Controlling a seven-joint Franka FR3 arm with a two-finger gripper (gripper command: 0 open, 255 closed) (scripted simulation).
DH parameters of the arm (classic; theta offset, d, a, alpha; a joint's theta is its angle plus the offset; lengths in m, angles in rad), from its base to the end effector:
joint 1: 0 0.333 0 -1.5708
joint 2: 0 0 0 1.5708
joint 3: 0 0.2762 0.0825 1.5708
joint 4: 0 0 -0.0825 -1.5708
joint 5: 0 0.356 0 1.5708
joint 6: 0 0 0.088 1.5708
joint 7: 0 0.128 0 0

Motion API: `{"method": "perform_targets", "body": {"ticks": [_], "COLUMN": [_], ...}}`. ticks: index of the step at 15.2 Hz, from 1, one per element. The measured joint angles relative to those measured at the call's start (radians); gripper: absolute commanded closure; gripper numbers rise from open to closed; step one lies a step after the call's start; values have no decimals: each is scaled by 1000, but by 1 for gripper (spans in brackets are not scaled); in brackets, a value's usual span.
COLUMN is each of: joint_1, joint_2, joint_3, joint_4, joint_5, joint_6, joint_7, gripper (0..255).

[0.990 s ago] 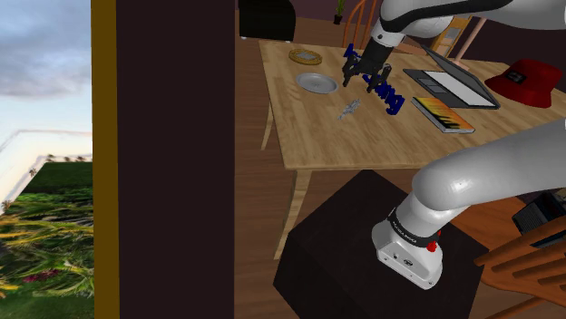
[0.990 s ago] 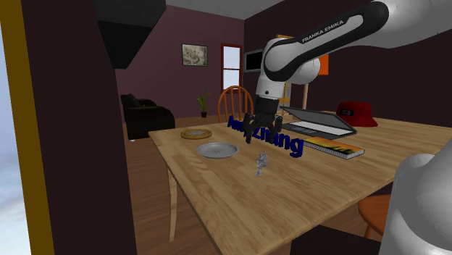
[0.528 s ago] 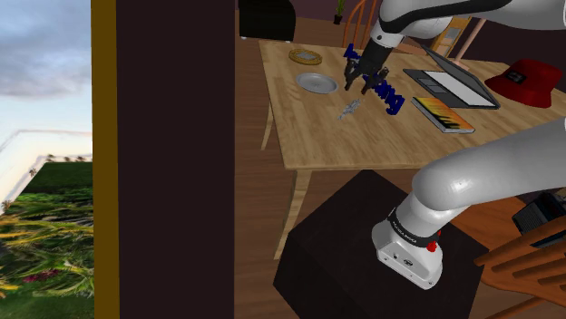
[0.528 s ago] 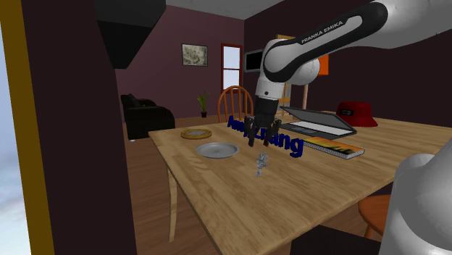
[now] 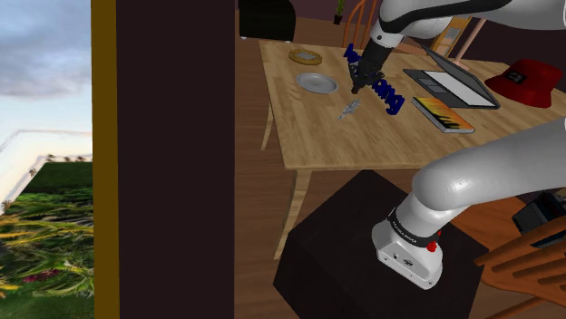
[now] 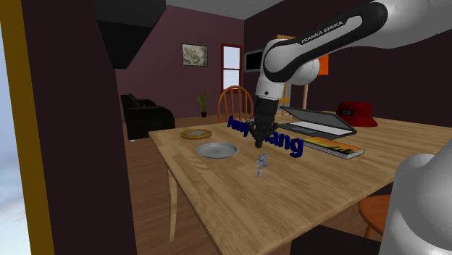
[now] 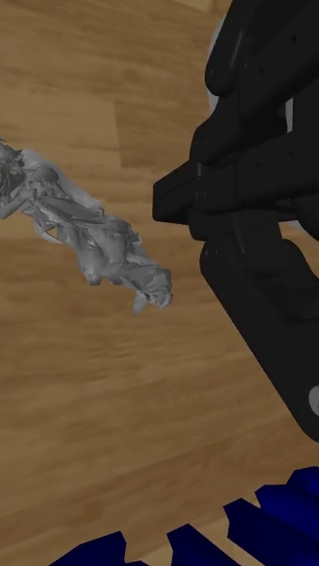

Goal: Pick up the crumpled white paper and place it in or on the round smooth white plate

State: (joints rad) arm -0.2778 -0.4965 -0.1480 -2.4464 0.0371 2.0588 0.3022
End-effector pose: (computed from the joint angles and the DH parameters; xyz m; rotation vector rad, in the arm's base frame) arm 0.3690 -0.1649 0.4405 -2.8388 1.0843 -0.1660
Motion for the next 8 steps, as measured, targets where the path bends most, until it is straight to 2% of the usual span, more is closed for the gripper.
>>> {"method": "perform_targets", "body": {"ticks": [1, 2, 3, 4, 6, 7, 8], "joint_1": [0, 0, -19, -54, -121, -135, -140], "joint_2": [0, 0, 8, 29, 102, 125, 140], "joint_3": [0, 0, 41, 99, 221, 250, 268], "joint_4": [0, 0, 12, 30, 102, 116, 119], "joint_5": [0, 0, -13, -30, -43, -45, -45], "joint_6": [0, 0, -29, -78, -216, -249, -259], "joint_7": [0, 0, 51, 194, 606, 733, 802], "gripper": [0, 0, 0, 0, 0, 0, 0]}}
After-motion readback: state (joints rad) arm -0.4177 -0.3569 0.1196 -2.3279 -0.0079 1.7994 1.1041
